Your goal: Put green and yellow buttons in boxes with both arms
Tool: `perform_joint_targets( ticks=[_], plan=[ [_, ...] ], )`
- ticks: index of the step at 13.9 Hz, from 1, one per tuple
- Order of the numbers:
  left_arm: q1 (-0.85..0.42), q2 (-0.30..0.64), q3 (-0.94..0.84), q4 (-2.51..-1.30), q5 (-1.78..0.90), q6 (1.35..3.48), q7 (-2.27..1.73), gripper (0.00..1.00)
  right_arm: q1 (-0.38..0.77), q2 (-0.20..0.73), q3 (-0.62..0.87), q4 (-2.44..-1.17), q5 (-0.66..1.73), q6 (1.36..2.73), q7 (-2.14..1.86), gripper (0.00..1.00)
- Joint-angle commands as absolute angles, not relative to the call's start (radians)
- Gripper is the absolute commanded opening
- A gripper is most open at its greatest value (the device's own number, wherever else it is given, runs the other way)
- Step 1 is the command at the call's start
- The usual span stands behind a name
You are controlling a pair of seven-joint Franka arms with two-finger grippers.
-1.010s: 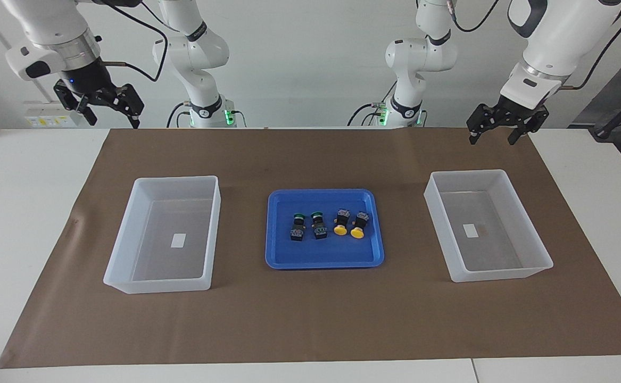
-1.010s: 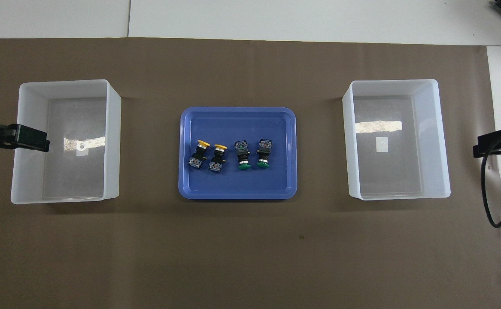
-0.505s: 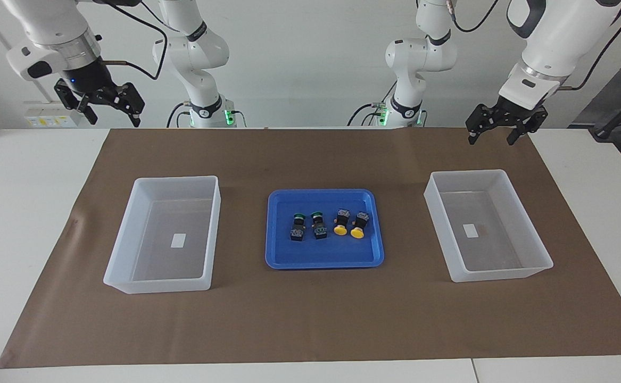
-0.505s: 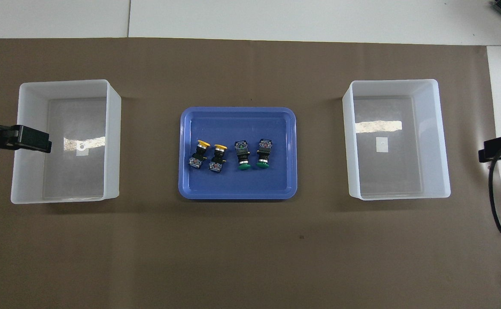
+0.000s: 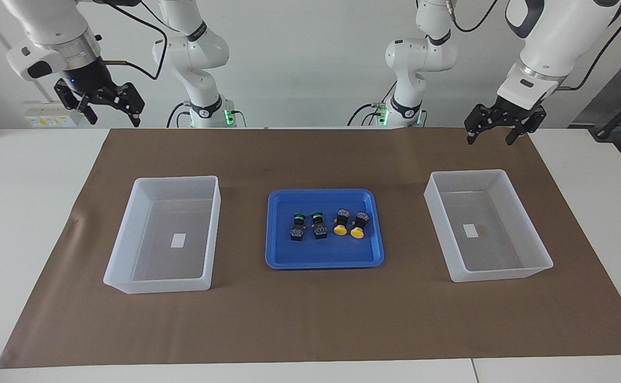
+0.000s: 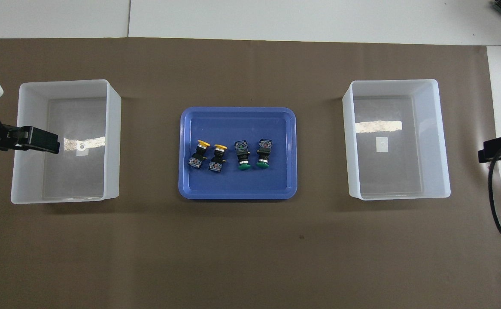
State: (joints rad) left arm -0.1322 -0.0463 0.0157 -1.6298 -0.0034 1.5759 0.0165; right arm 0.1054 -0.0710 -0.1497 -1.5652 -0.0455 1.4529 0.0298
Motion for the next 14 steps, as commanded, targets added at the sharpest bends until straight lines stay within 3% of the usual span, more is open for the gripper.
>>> perform_joint_targets(
  ticks=[1,6,11,14],
  plan=[
    [-0.164,-0.077,0.021,-1.689,-0.003,1.649,0.011,1.00,0.095,-0.087,-0.147,-1.582,-0.031,1.448,0.012,1.00],
    [-0.264,-0.150,0.021,-1.908,-0.003,1.865,0.002,1.00,0.095,-0.087,-0.147,-1.586,-0.031,1.451,0.012,1.00],
    [-0.362,-0.126,0.021,-2.037,-0.005,2.069,-0.090,1.00,0.095,-0.089,-0.147,-1.589,-0.031,1.451,0.011,1.00],
    [-0.443,-0.025,0.023,-2.043,-0.003,2.161,-0.193,1.00,0.095,-0.094,-0.147,-1.595,-0.031,1.454,0.014,1.00]
  ],
)
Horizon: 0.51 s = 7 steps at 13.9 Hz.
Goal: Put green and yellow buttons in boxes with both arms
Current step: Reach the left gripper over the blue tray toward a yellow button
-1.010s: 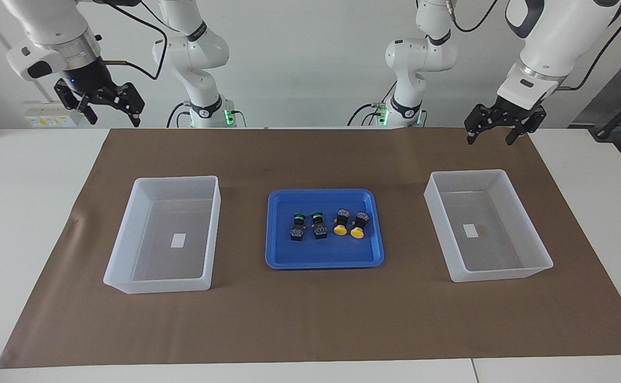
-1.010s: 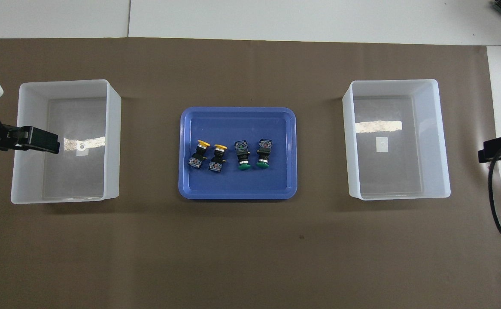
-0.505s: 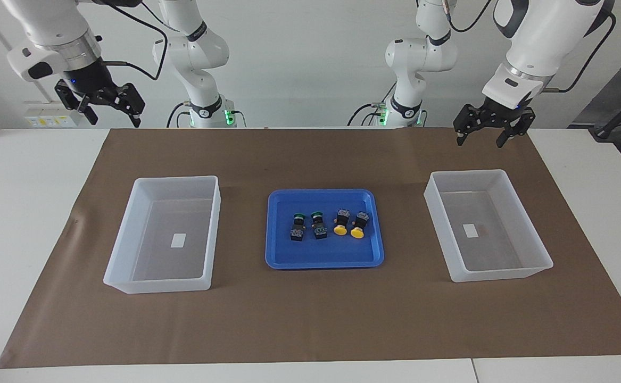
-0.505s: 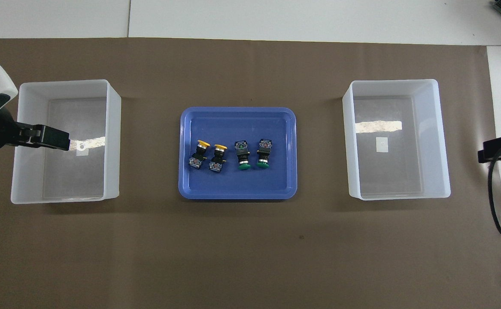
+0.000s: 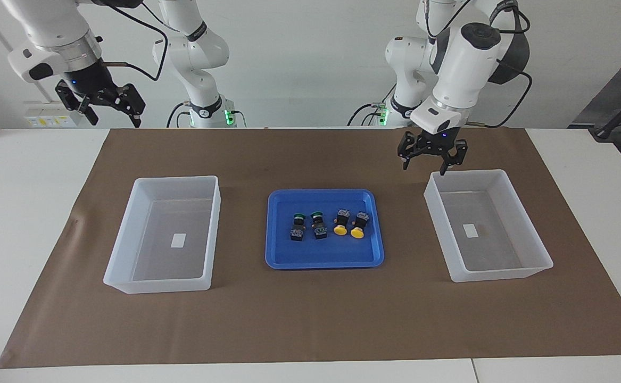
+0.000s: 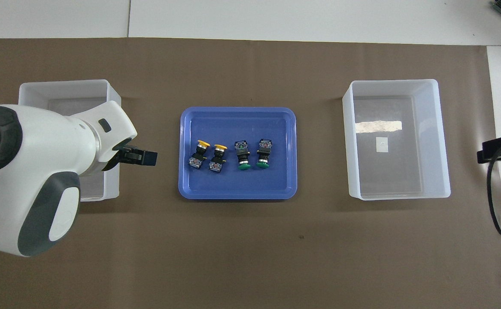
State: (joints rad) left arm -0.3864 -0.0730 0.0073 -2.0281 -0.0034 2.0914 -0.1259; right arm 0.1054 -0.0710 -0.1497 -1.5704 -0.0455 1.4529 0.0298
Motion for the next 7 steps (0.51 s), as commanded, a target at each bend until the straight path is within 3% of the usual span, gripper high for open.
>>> perform_joint_targets(
  ticks=[1,7],
  plan=[
    [-0.463,0.004,0.023,-2.045,-0.005,2.193,-0.227,1.00,0.095,-0.095,-0.147,-1.601,-0.031,1.463,0.015,1.00],
    [-0.520,0.057,0.023,-2.042,-0.005,2.318,-0.301,1.00,0.098,-0.095,-0.147,-1.612,-0.031,1.477,0.026,1.00]
  ],
)
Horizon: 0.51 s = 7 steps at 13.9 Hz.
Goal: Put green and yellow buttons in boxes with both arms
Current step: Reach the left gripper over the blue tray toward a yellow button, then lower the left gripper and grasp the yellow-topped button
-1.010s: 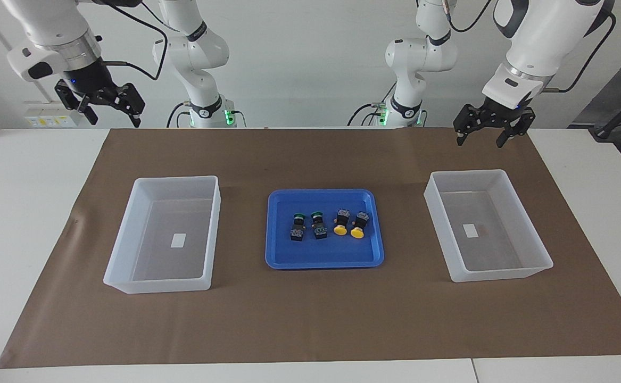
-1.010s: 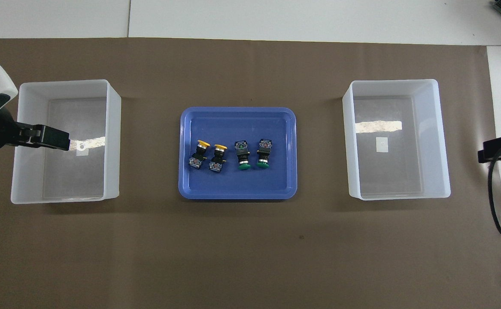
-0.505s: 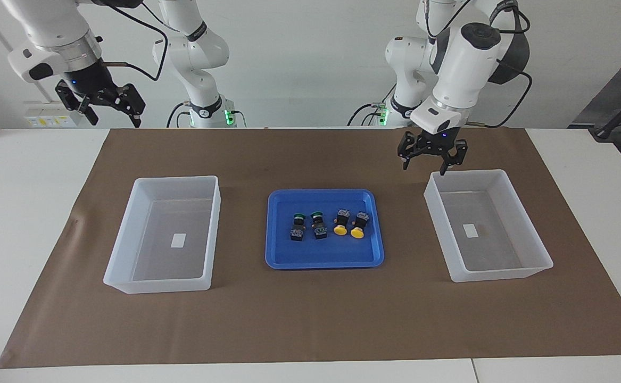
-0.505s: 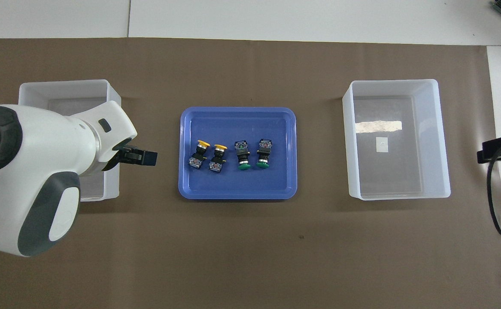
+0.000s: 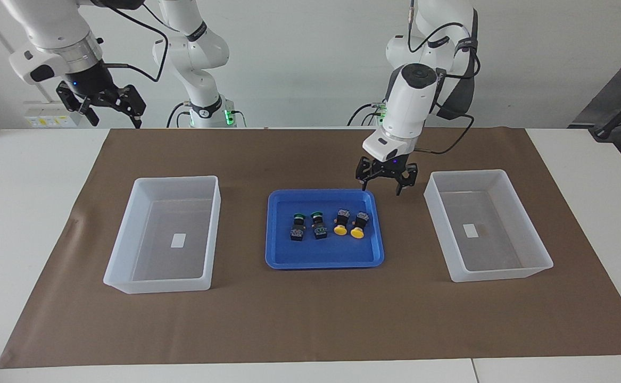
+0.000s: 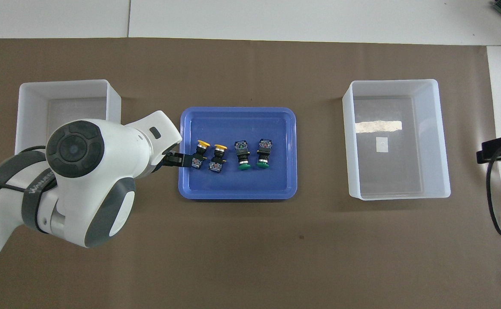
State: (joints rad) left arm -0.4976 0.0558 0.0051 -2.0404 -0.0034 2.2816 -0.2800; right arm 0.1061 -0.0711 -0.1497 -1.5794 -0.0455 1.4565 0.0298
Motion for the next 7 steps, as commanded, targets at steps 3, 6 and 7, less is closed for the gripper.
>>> perform_joint_targets(
  ticks=[3,6,7],
  plan=[
    [-0.535,0.083,0.023,-2.043,-0.005,2.332,-0.317,1.00,0.098,-0.097,-0.147,-1.612,-0.031,1.476,0.026,1.00],
    [-0.569,0.181,0.025,-2.034,-0.005,2.433,-0.342,1.00,0.098,-0.097,-0.147,-1.614,-0.031,1.476,0.026,1.00],
    [-0.580,0.198,0.025,-2.034,-0.005,2.440,-0.365,1.00,0.097,-0.097,-0.147,-1.614,-0.031,1.476,0.026,1.00]
  ],
)
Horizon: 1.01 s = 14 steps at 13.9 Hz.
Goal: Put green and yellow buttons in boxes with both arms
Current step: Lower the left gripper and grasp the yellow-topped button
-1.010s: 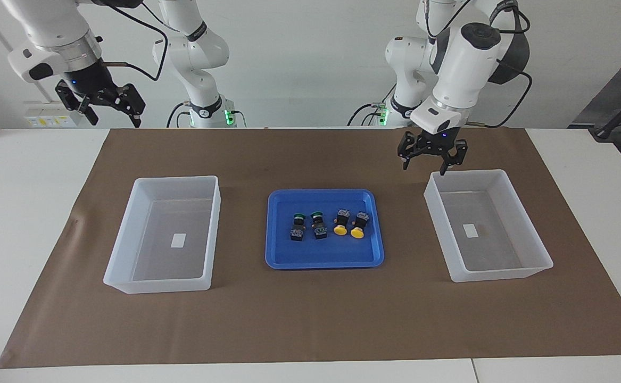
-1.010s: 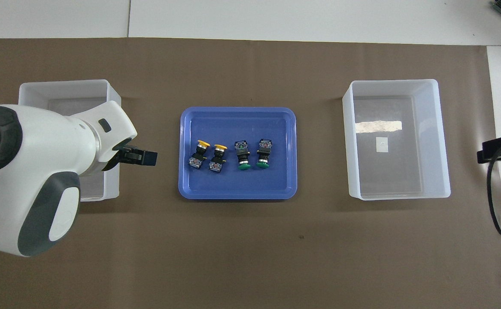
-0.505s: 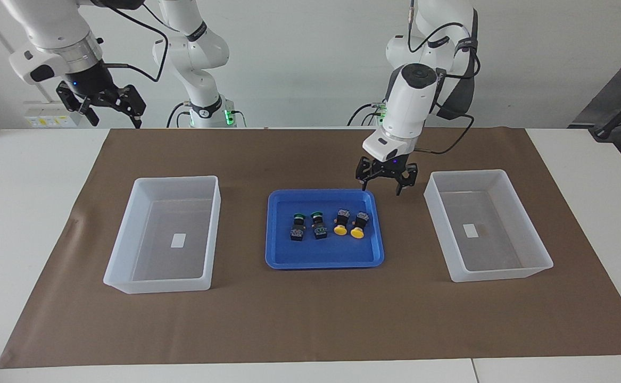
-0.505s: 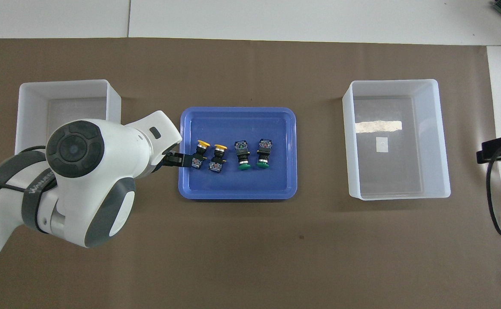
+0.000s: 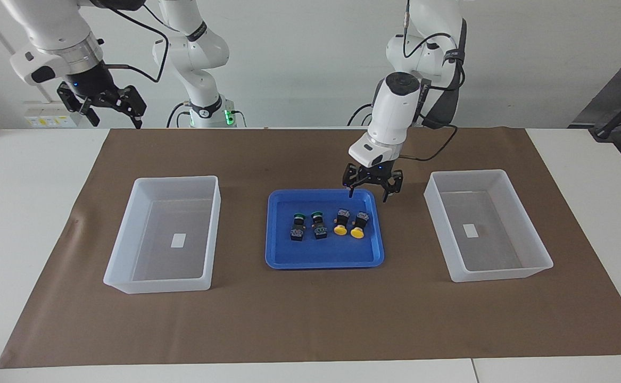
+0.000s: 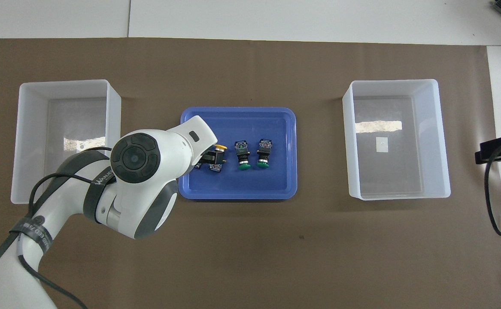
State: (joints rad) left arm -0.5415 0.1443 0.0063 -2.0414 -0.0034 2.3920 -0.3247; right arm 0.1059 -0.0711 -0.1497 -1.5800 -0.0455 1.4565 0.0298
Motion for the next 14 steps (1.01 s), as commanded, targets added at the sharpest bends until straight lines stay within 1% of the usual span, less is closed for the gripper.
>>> perform_joint_targets(
  ticks=[1,3,4,5,7,8,9,10,12,14],
  plan=[
    [-0.583,0.207,0.025,-2.034,-0.005,2.442,-0.367,1.00,0.097,-0.097,-0.147,-1.614,-0.031,1.476,0.026,1.00],
    [-0.592,0.250,0.025,-2.033,-0.005,2.466,-0.374,0.98,0.097,-0.101,-0.147,-1.617,-0.031,1.476,0.026,1.00],
    [-0.619,0.283,0.028,-2.031,-0.005,2.502,-0.400,0.95,0.097,-0.101,-0.147,-1.617,-0.031,1.476,0.026,1.00],
    [-0.629,0.294,0.028,-2.033,-0.005,2.522,-0.426,0.86,0.097,-0.101,-0.147,-1.617,-0.031,1.476,0.026,1.00],
    [-0.643,0.298,0.028,-2.031,-0.005,2.517,-0.437,0.82,0.095,-0.101,-0.147,-1.617,-0.031,1.476,0.026,1.00],
    [-0.646,0.296,0.028,-2.031,-0.003,2.517,-0.440,0.78,0.095,-0.101,-0.147,-1.618,-0.031,1.476,0.026,1.00],
    [-0.647,0.298,0.028,-2.033,-0.003,2.517,-0.446,0.73,0.095,-0.101,-0.147,-1.621,-0.031,1.476,0.026,1.00],
    [-0.647,0.298,0.028,-2.039,-0.003,2.520,-0.446,0.72,0.095,-0.101,-0.147,-1.621,-0.031,1.476,0.026,1.00],
    [-0.647,0.308,0.028,-2.039,-0.003,2.529,-0.448,0.66,0.095,-0.101,-0.147,-1.621,-0.031,1.476,0.026,1.00],
    [-0.646,0.321,0.028,-2.040,-0.003,2.534,-0.448,0.65,0.095,-0.101,-0.147,-1.621,-0.031,1.476,0.026,1.00]
  ],
)
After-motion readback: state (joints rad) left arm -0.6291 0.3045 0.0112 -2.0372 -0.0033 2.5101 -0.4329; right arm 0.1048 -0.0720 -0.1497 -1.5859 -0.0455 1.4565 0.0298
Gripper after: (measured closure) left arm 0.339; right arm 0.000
